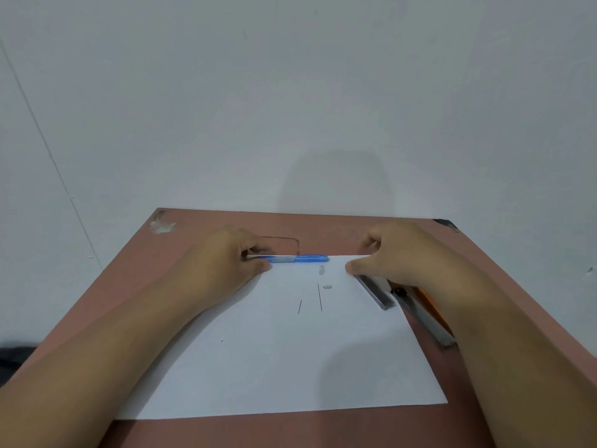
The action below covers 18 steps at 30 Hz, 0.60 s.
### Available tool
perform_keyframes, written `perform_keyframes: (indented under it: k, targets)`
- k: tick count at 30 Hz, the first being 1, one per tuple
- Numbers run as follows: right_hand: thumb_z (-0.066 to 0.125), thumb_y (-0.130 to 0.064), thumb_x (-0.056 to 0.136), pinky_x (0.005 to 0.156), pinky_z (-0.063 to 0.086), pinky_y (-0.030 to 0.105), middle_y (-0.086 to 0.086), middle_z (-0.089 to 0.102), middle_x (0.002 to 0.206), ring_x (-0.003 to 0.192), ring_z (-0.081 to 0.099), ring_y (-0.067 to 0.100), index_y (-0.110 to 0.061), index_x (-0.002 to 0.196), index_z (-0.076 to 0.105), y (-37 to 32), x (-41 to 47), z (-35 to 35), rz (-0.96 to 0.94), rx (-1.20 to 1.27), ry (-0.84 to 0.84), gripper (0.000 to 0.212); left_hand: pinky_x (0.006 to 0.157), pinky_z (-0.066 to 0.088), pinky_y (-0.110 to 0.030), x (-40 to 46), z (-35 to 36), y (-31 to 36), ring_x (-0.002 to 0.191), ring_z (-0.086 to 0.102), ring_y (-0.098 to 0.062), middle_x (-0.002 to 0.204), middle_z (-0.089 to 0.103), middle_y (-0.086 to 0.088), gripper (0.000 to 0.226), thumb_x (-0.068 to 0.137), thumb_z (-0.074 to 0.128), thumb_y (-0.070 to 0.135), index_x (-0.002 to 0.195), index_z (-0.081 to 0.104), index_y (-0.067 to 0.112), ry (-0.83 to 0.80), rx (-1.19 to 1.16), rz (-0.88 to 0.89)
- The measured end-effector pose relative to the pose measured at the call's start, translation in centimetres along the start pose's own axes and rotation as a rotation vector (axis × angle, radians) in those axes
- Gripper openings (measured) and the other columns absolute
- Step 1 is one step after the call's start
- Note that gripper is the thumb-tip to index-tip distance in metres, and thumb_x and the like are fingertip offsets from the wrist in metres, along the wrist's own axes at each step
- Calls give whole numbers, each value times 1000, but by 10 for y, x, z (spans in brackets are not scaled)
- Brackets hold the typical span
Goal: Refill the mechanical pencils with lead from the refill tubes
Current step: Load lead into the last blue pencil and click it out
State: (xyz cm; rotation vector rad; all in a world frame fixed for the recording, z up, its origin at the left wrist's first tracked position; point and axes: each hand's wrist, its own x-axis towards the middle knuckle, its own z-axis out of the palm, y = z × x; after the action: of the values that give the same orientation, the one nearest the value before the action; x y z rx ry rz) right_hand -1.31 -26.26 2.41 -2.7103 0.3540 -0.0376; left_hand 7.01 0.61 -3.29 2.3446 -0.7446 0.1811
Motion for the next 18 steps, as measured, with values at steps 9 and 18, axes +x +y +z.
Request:
perform_keyframes:
  k: [9,18]
  targets:
    - [85,-44,75,61,45,20,-17,67,85,75,62,1,-30,90,73,-9,-3,5,-69,29,0,23,87,52,-31,-6,-4,8,95,61,4,94,63,29,17,89,72,33,100,71,46,115,-47,53]
    - [93,-26,69,72,57,30,-6,75,74,69,71,9,-22,79,73,-37,-24,9,-308,575,21,23,66,44,-8,-22,-7,46,72,61,4,86,72,22,23,73,69,56,95,73,53,145,-437,33]
